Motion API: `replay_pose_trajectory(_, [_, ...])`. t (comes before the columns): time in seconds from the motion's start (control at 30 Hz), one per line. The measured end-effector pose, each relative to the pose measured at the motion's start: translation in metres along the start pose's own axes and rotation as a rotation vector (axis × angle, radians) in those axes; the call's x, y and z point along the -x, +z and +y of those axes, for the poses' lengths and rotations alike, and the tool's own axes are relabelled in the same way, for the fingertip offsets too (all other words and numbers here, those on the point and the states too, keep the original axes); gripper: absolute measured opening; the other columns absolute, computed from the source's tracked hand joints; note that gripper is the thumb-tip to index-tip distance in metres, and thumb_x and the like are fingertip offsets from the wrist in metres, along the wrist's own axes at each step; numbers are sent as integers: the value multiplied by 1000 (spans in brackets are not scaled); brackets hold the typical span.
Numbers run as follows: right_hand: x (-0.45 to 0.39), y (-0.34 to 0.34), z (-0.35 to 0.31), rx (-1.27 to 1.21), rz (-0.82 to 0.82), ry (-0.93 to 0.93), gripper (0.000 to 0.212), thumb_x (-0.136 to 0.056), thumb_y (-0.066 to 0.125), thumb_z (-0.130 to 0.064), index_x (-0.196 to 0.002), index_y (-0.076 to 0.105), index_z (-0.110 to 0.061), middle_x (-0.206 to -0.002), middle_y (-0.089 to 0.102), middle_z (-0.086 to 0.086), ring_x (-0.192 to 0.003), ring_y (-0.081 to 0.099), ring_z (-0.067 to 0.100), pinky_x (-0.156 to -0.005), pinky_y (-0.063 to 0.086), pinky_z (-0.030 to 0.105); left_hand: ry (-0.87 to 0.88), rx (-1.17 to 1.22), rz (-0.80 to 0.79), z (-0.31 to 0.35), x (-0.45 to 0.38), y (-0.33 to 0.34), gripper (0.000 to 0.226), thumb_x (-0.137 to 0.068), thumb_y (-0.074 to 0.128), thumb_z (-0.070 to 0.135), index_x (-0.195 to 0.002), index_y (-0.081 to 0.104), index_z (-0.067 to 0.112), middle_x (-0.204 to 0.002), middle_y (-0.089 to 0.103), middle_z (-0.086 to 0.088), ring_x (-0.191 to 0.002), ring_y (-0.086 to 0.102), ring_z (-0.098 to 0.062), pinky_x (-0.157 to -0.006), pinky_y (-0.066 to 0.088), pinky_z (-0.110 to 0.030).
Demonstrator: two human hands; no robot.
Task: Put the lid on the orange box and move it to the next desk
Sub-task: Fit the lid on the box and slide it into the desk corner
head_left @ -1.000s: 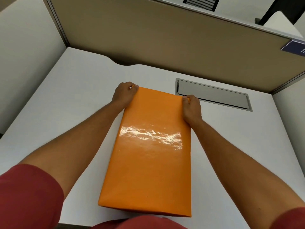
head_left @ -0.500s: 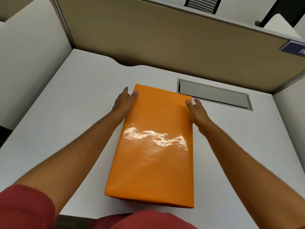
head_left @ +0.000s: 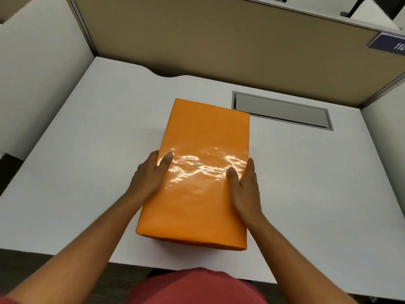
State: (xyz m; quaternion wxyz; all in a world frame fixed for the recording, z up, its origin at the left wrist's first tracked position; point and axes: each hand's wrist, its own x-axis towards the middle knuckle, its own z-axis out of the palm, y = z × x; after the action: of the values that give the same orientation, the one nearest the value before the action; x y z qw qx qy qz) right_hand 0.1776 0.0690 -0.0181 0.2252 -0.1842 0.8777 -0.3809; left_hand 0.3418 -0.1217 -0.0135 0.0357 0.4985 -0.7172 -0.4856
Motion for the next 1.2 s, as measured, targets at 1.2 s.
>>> replay_pose_trajectory(1.2, [30, 46, -51, -239, -149, -8, 112, -74, 77, -65, -159, 8, -42, -156, 44, -6, -130, 58, 26, -100, 53, 45, -134, 164, 81, -28, -1, -82, 86, -72, 65, 81, -144, 42, 40, -130, 62, 4, -102, 68, -23, -86, 59, -46])
